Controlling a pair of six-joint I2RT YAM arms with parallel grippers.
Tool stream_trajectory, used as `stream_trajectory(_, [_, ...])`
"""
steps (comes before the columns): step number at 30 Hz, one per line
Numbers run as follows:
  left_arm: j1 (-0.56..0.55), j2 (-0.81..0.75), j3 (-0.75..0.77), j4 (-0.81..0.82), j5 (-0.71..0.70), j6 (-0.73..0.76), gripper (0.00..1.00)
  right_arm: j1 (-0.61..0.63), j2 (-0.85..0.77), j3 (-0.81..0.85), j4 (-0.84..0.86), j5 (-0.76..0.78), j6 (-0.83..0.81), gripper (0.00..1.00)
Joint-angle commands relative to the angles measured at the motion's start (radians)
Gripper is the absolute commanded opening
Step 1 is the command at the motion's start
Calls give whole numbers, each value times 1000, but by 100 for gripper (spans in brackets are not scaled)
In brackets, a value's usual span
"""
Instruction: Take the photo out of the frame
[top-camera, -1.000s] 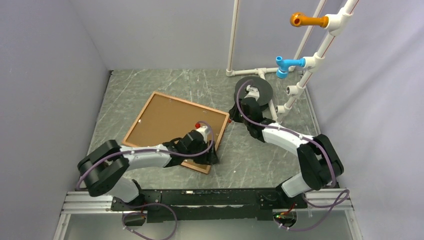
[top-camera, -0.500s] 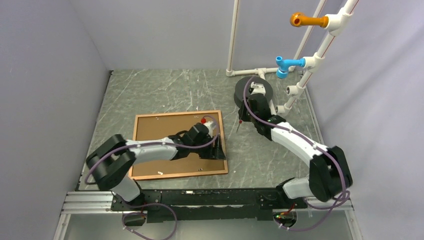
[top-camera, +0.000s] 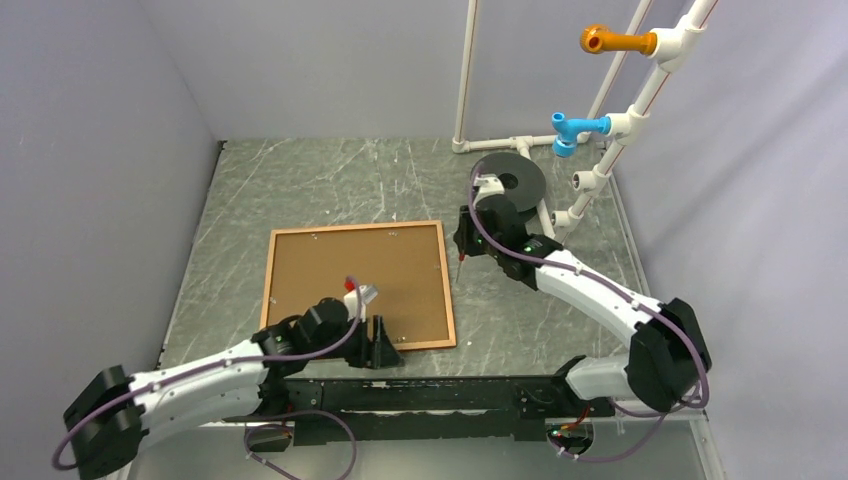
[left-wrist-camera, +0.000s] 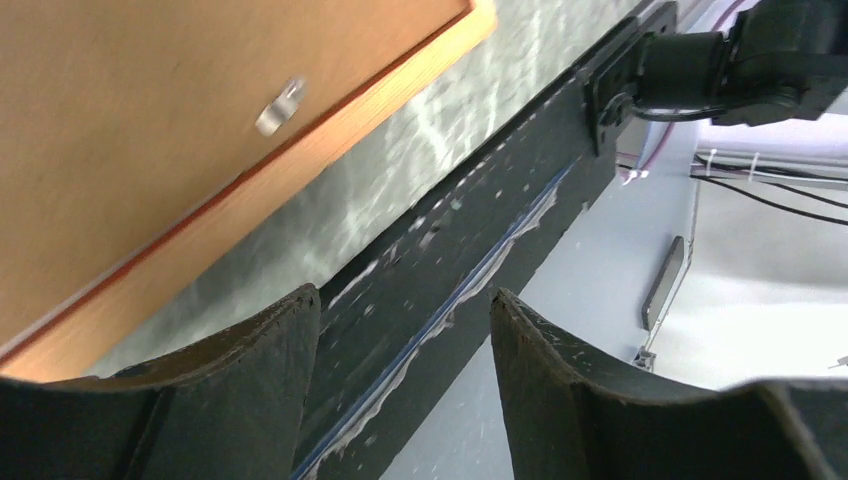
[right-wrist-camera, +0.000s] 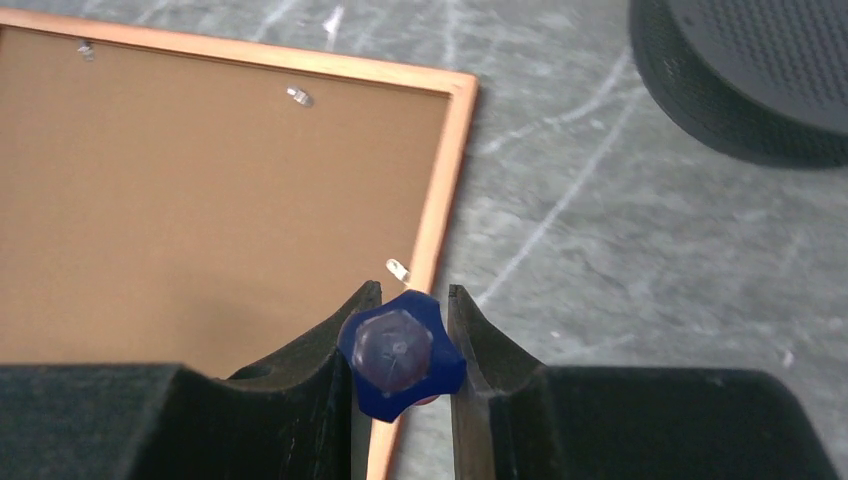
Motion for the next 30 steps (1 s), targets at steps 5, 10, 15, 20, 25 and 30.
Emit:
stream_trajectory(5, [-23, -240, -86, -199, -125, -101, 69, 177, 109, 149, 40, 122, -22, 0])
stream_trajectory(10, [-22, -139, -36, -235, -258, -78, 71, 209, 151, 145, 75, 135, -5, 0])
stream_trajectory(15, [18, 36, 65, -259, -348, -16, 75, 200, 209, 182, 84, 159, -31, 0])
stream_trajectory(20, [83, 119, 124, -259, -346, 68, 75, 152, 290, 274, 42, 156, -68, 0])
stream_trajectory(25, [144, 117, 136, -278, -337, 123, 75, 84, 327, 335, 43, 124, -91, 0])
stream_trajectory(30, [171, 107, 120, -184, -217, 151, 76, 28, 382, 409, 31, 99, -98, 0])
